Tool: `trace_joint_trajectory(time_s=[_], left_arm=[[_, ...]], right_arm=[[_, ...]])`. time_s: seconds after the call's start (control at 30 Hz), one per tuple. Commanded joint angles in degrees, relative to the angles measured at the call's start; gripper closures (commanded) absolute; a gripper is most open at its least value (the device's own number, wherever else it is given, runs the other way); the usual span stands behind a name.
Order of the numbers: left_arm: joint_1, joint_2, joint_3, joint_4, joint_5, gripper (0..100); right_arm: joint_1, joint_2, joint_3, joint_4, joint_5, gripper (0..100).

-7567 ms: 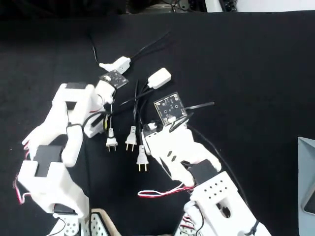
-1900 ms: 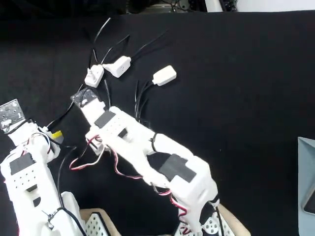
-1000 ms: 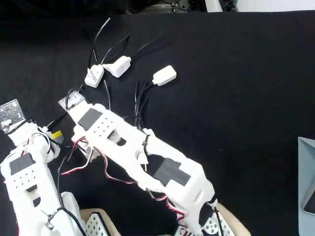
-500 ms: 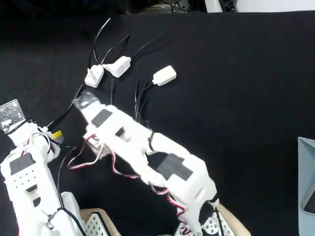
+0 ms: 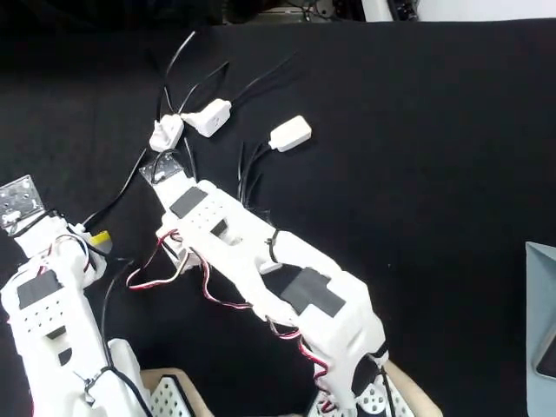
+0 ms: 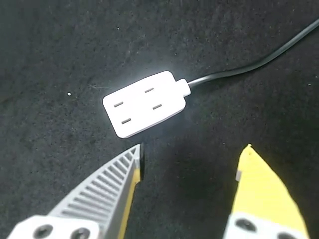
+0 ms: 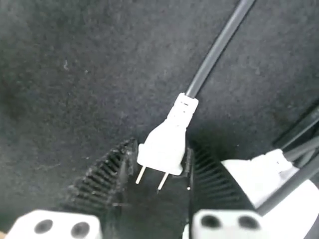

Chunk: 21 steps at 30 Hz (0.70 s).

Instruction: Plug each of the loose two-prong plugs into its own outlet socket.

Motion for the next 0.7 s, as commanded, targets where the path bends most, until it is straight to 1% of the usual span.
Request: trace_joint_trajectory(time_s=[0.0, 0.07, 0.2, 0.27, 0.43, 0.57, 0.67], left_arm=[[-0.5, -0.9, -0.4, -1.0, 0.0, 70], [-0.5, -0.9, -0.4, -1.0, 0.0, 70], [-0.5, -0.9, -0.4, -1.0, 0.0, 70], [-0.5, -0.9, -0.4, -1.0, 0.0, 70], [-0.5, -0.9, -0.4, -1.0, 0.0, 70], [-0.5, -0.9, -0.4, -1.0, 0.0, 70], [-0.5, -0.9, -0.4, -1.0, 0.0, 70]], right_arm=[[0.2, -0.9, -0.6, -1.4, 1.9, 89.5], [0.1, -2.2, -0.9, -1.4, 3.3, 88.1], [0.0, -5.8, -0.2, -0.7, 4.0, 77.3], [-1.4, -7.3, 0.2, 0.2, 4.0, 74.4], [-5.4, -7.4, 1.4, -0.9, 3.5, 74.3], [-4.6, -4.2, 1.4, -4.1, 3.5, 74.4], [-3.7, -0.9, 0.9, -4.7, 3.7, 78.8]])
